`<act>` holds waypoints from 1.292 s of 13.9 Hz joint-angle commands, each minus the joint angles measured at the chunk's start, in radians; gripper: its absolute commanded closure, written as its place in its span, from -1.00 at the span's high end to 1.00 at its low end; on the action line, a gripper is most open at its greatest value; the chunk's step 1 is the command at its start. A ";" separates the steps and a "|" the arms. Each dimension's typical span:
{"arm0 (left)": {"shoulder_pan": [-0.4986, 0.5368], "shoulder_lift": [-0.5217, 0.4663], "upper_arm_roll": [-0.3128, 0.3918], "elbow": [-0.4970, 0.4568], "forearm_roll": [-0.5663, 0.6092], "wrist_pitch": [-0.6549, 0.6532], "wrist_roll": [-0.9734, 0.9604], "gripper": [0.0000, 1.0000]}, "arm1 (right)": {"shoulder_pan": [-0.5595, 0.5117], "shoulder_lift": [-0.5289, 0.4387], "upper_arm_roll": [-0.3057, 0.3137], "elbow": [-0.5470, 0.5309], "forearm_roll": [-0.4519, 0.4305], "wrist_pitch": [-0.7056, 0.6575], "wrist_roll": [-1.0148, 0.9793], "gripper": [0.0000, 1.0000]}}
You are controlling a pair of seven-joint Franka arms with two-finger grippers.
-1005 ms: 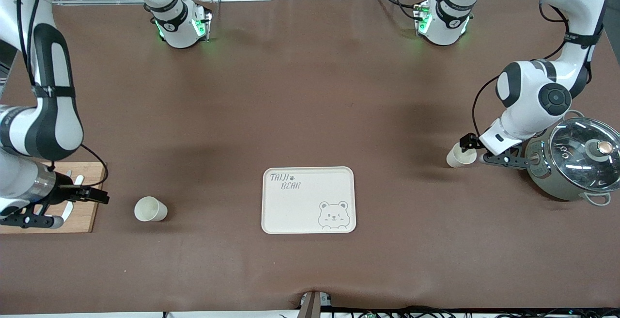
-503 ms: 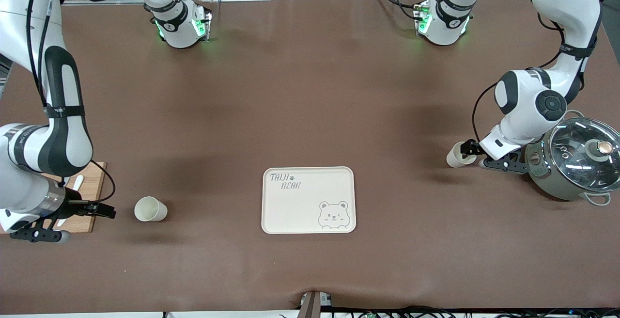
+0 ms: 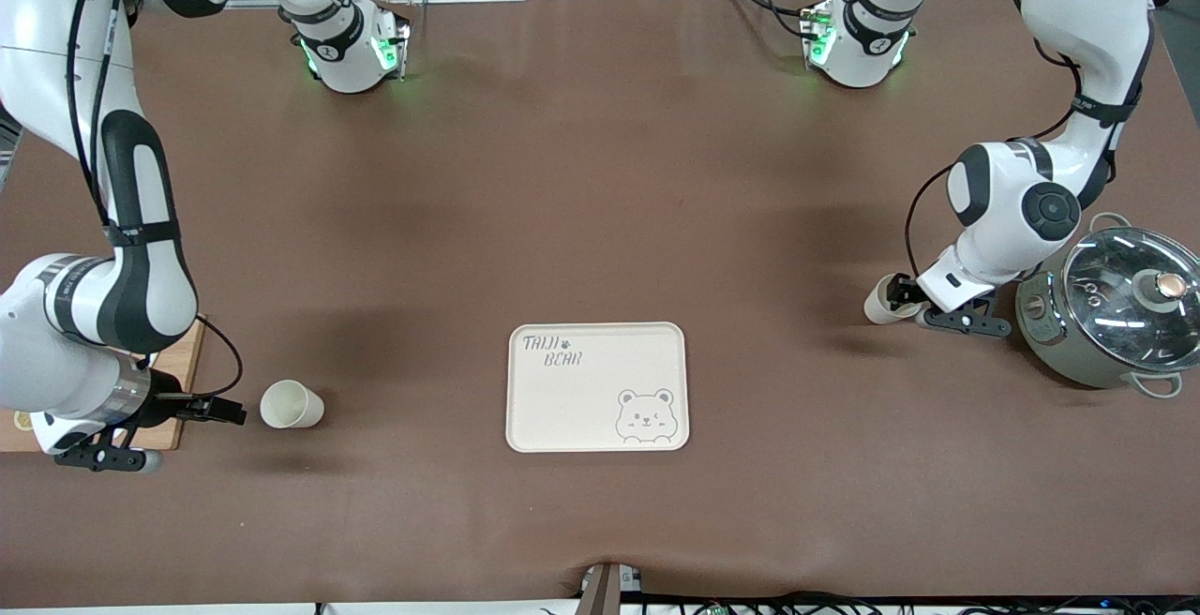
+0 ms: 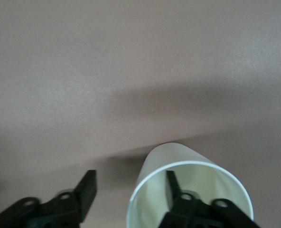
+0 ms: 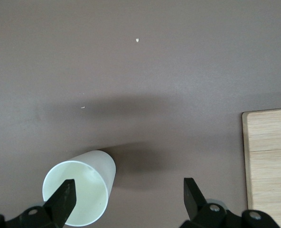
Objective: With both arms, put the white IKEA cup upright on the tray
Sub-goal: 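Lift the cup with the left gripper and carry it over the tray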
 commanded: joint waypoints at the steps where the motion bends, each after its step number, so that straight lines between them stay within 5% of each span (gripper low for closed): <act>1: -0.004 0.007 -0.002 0.008 0.026 0.014 -0.019 -1.00 | 0.010 0.006 0.001 0.006 0.021 -0.012 -0.021 1.00; 6: -0.033 0.001 -0.004 0.090 0.026 -0.036 -0.093 -1.00 | 0.024 0.006 0.002 -0.032 0.018 -0.015 -0.027 1.00; 9: -0.124 0.015 -0.002 0.340 0.025 -0.339 -0.286 -1.00 | 0.017 0.007 0.002 -0.048 0.018 -0.012 -0.102 1.00; 13: -0.321 0.227 -0.001 0.820 0.013 -0.714 -0.677 -1.00 | 0.023 0.014 0.001 -0.071 0.017 0.000 -0.104 1.00; 15: -0.393 0.318 0.001 0.986 0.010 -0.756 -0.851 -1.00 | 0.023 0.021 0.001 -0.074 0.017 -0.002 -0.103 1.00; 18: -0.482 0.372 -0.007 1.054 0.008 -0.680 -0.962 -1.00 | 0.024 0.026 0.001 -0.080 0.017 0.000 -0.103 1.00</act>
